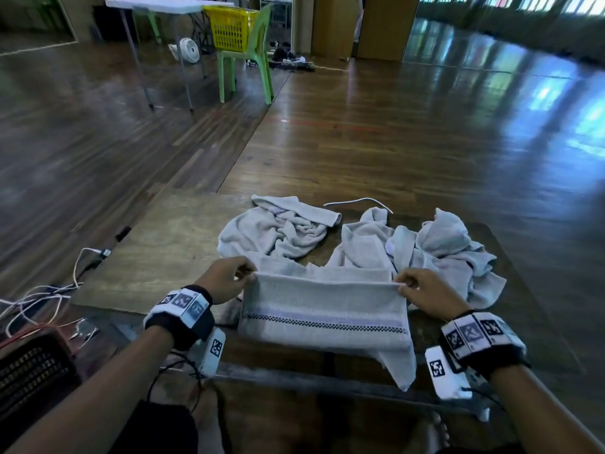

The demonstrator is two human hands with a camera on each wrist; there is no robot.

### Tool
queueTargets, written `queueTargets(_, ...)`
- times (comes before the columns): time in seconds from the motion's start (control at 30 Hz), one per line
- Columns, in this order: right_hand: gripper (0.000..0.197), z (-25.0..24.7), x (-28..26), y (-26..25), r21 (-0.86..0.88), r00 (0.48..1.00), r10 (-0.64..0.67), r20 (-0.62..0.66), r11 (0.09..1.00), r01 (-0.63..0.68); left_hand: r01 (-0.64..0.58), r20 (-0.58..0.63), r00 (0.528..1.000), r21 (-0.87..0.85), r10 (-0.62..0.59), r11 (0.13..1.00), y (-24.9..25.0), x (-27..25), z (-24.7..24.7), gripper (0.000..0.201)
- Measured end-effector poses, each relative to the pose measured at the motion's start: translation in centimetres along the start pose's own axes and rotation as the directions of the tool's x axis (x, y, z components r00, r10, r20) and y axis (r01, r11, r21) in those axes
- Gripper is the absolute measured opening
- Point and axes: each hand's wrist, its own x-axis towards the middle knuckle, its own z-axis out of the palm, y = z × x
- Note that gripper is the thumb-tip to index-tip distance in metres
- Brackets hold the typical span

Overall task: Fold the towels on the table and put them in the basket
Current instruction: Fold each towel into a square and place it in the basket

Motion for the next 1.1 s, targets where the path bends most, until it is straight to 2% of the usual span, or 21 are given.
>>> queueTargets(0.17, 0.014, 1.1, 3.7, 0.0, -0.224, 0.992, -0.010, -0.125, 0.974, -0.019, 0.000, -0.062, 0.998, 0.001, 0.000, 1.000, 0.1, 3.3, 1.1, 0.012)
queueTargets(0.3, 0.017, 1.9, 5.8, 0.7, -0.369, 0.999, -0.025, -0.034, 0.929, 0.011, -0.002, -0.026, 1.000, 0.057, 0.004, 0.998, -0.5, 5.5, 1.5, 0.009)
queueTargets(0.43, 0.018, 2.0, 6.4, 1.2, -0.393, 0.999, -0.035, 0.007, 0.919, 0.035, 0.088, 0.064, 0.994, 0.048, -0.091, 0.995, -0.8, 6.2, 1.9, 0.011)
queueTargets(0.6, 0.017, 2.4, 6.5, 1.3, -0.412, 0.999, -0.024, 0.031, 0.911, 0.035, 0.056, 0.068, 0.996, 0.046, -0.059, 0.997, -1.0, 6.4, 1.5, 0.013)
queueTargets(0.73, 0.018, 2.1, 6.5, 1.1, -0.417, 0.999, -0.029, 0.019, 0.908, 0.034, 0.045, 0.057, 0.997, 0.106, -0.052, 0.993, -1.0, 5.9, 0.9, 0.014)
queueTargets(0.9, 0.019, 1.7, 5.5, 0.9, -0.425, 0.999, -0.027, -0.042, 0.905, 0.007, -0.007, -0.003, 1.000, 0.173, 0.007, 0.985, -0.5, 5.0, 0.1, 0.017)
queueTargets(1.1, 0.014, 0.8, 3.9, -0.1, -0.367, 0.970, -0.088, -0.227, 0.930, -0.002, -0.007, -0.134, 0.990, 0.184, 0.032, 0.983, -0.2, 2.8, -1.2, 0.015)
